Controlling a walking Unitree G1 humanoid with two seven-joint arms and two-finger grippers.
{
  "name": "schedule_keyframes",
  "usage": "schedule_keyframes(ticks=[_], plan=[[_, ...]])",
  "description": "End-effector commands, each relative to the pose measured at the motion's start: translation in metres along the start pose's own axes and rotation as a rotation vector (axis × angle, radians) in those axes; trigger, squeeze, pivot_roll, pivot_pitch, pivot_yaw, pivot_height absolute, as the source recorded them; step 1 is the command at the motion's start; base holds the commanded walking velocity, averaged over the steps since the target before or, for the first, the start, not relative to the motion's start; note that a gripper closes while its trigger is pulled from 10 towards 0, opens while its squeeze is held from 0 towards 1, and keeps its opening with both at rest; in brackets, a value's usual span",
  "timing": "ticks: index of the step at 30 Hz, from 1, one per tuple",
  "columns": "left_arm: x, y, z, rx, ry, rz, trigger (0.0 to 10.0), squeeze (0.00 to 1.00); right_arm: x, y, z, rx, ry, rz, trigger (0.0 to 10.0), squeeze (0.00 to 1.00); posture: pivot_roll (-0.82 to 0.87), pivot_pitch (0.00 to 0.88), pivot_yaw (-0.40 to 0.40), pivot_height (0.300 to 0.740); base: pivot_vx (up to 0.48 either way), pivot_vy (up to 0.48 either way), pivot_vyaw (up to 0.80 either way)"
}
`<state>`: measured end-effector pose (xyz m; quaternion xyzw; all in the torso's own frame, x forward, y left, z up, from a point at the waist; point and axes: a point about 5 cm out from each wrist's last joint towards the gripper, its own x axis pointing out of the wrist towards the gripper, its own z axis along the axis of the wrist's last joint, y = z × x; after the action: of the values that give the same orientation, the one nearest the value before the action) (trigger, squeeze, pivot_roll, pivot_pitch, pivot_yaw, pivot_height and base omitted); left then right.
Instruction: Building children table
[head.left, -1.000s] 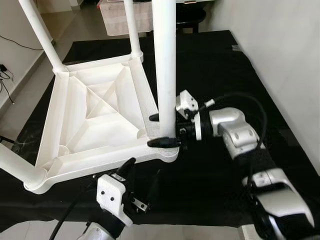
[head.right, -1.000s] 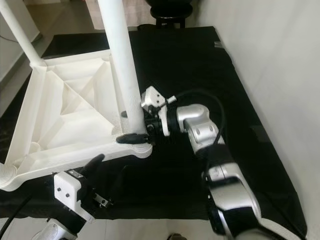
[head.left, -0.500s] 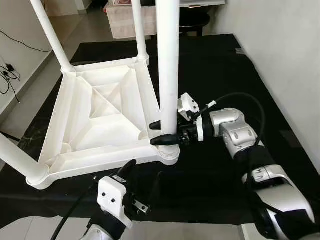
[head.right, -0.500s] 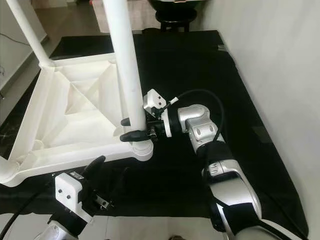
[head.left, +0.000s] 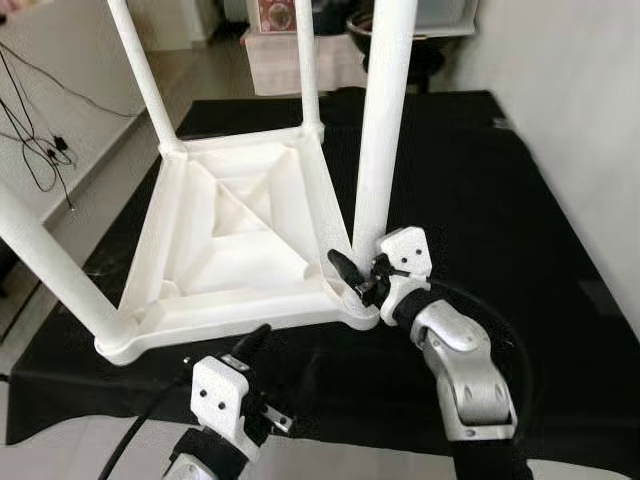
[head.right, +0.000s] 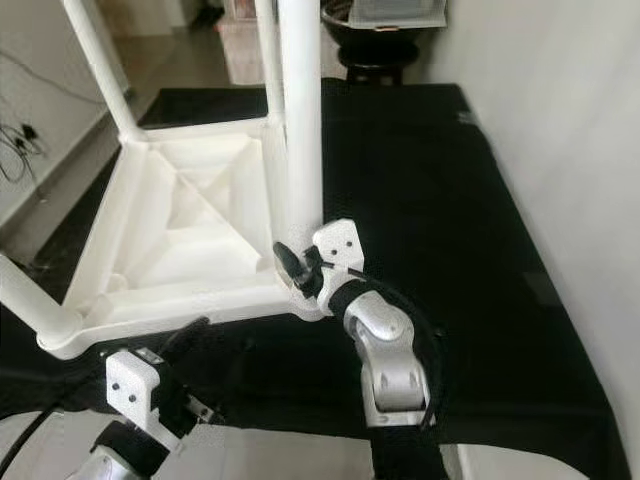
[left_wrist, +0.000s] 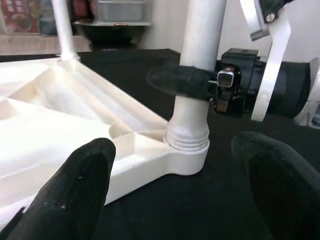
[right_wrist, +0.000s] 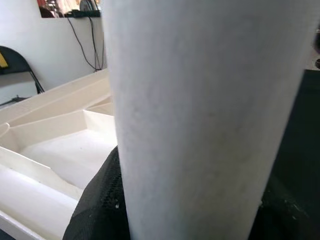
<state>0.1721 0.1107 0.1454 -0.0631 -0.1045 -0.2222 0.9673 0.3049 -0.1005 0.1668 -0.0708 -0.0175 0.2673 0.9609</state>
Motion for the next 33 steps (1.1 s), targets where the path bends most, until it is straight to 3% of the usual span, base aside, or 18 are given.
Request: schedule_keyframes(ticks=[1,2,6,7,8,11,12,14,17,18,19,26,27,28,29,33], plan=[[-0.001,0.001,-0.002,0.0,0.019,-0.007,10.0,0.0,-0.003,0.004,-0.031,0.008,0.158,-0.003,0.0,0.0,-0.06,0.162,0.044,0.74,0.0,0.0,0.0],[-0.001,0.002,-0.002,0.009,0.016,0.006,10.0,0.0,0.003,0.014,-0.023,0.012,0.138,0.022,3.8,0.0,-0.05,0.161,0.044,0.74,0.0,0.0,0.0],[-0.001,0.003,-0.002,0.012,0.015,0.012,10.0,0.0,0.005,0.016,-0.021,0.008,0.129,0.028,3.8,0.0,-0.05,0.161,0.044,0.74,0.0,0.0,0.0],[0.0,0.003,-0.002,0.013,0.014,0.015,10.0,0.0,0.007,0.017,-0.014,0.02,0.105,0.053,10.0,0.49,-0.06,0.156,0.042,0.74,0.0,0.0,0.0],[0.0,0.003,-0.003,0.012,0.013,0.015,10.0,0.0,0.012,0.017,-0.004,0.056,0.062,0.152,10.0,1.0,-0.06,0.153,0.042,0.74,0.0,0.0,0.0],[0.001,0.003,-0.003,0.011,0.012,0.014,10.0,0.0,0.015,0.015,0.006,0.08,0.018,0.224,10.0,1.0,-0.06,0.15,0.042,0.74,0.0,0.0,0.0],[0.003,0.004,-0.004,0.009,0.01,0.011,10.0,0.0,0.017,0.01,0.021,0.081,-0.032,0.429,10.0,1.0,-0.06,0.144,0.039,0.74,0.0,0.0,0.0],[0.004,0.004,-0.004,0.007,0.009,0.01,10.0,0.0,0.018,0.001,0.025,0.018,-0.032,0.58,10.0,1.0,-0.06,0.14,0.036,0.74,0.0,0.0,0.0],[0.004,0.004,-0.004,0.007,0.008,0.01,10.0,0.0,0.018,-0.001,0.025,-0.014,-0.03,0.629,10.0,1.0,-0.06,0.139,0.035,0.74,0.0,0.0,0.0],[0.004,0.004,-0.005,0.007,0.008,0.01,10.0,0.0,0.018,-0.003,0.026,-0.052,-0.014,0.697,10.0,0.98,-0.05,0.138,0.034,0.74,0.0,0.0,0.0],[0.005,0.004,-0.005,0.008,0.007,0.011,10.0,0.0,0.021,-0.005,0.027,-0.071,0.0,0.762,10.0,0.0,-0.05,0.134,0.032,0.74,0.0,0.0,0.0],[0.004,0.002,-0.005,0.011,0.007,0.014,10.0,0.0,0.04,-0.013,0.038,-0.057,0.031,0.898,10.0,0.0,-0.03,0.13,0.03,0.74,0.0,0.0,0.0],[0.004,0.002,-0.005,0.012,0.008,0.013,10.0,0.0,0.041,-0.013,0.039,-0.051,0.034,0.926,4.5,0.0,-0.03,0.129,0.029,0.74,0.0,0.0,0.0],[0.004,0.002,-0.005,0.012,0.008,0.013,10.0,0.0,0.042,-0.013,0.039,-0.046,0.036,0.947,4.5,0.0,-0.03,0.129,0.029,0.74,0.0,0.0,0.0],[0.004,0.002,-0.006,0.012,0.009,0.012,10.0,0.0,0.042,-0.013,0.038,-0.041,0.044,0.975,0.0,0.0,-0.03,0.13,0.03,0.74,0.0,0.0,0.0],[0.004,0.001,-0.006,0.012,0.011,0.012,10.0,0.0,0.041,-0.016,0.037,-0.033,0.053,1.034,0.0,0.0,-0.03,0.131,0.031,0.74,0.0,0.0,0.0]])
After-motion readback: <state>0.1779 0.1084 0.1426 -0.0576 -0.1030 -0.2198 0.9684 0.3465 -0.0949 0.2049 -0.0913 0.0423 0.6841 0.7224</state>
